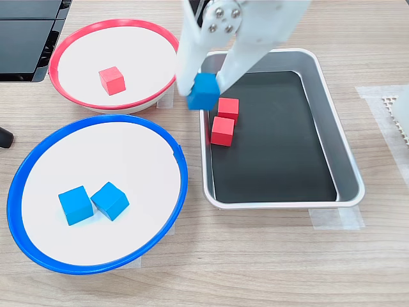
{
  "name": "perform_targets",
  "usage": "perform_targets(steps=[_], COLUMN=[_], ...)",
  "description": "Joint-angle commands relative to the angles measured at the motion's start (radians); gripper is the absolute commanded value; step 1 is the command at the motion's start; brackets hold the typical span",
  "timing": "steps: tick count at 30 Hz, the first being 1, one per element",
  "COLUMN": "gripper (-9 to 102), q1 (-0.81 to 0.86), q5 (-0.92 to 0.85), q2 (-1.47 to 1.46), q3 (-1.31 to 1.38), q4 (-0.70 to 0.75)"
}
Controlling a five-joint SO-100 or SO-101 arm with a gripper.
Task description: Move six blocks tray to matching dishes
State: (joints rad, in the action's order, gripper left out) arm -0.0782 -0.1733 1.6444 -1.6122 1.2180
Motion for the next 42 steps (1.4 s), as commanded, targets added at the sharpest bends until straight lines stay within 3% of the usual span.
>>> perform_targets(steps=[1, 5, 10, 13, 15, 16, 18, 21, 23, 26, 30, 35, 42], gripper=[1, 6, 23, 17, 3, 0, 0, 0, 0, 9, 17, 17, 20], q1=[-0.066, -0.098, -0.080, -0.069, -0.064, -0.046, 0.000, 0.101, 0.163, 0.221, 0.253, 0.265, 0.293], q5=[0.084, 0.153, 0.215, 0.183, 0.112, 0.078, -0.003, -0.144, -0.195, -0.187, -0.069, 0.041, 0.055], q2=[-0.009, -0.077, -0.146, -0.130, -0.091, -0.041, 0.035, 0.124, 0.152, 0.155, 0.121, 0.052, -0.080], q3=[0.025, -0.011, -0.008, -0.028, -0.054, -0.080, -0.143, -0.264, -0.325, -0.367, -0.365, -0.308, -0.241], q4=[-0.189, -0.334, -0.325, -0.295, -0.229, -0.118, 0.054, 0.198, 0.198, 0.158, 0.058, 0.026, -0.034])
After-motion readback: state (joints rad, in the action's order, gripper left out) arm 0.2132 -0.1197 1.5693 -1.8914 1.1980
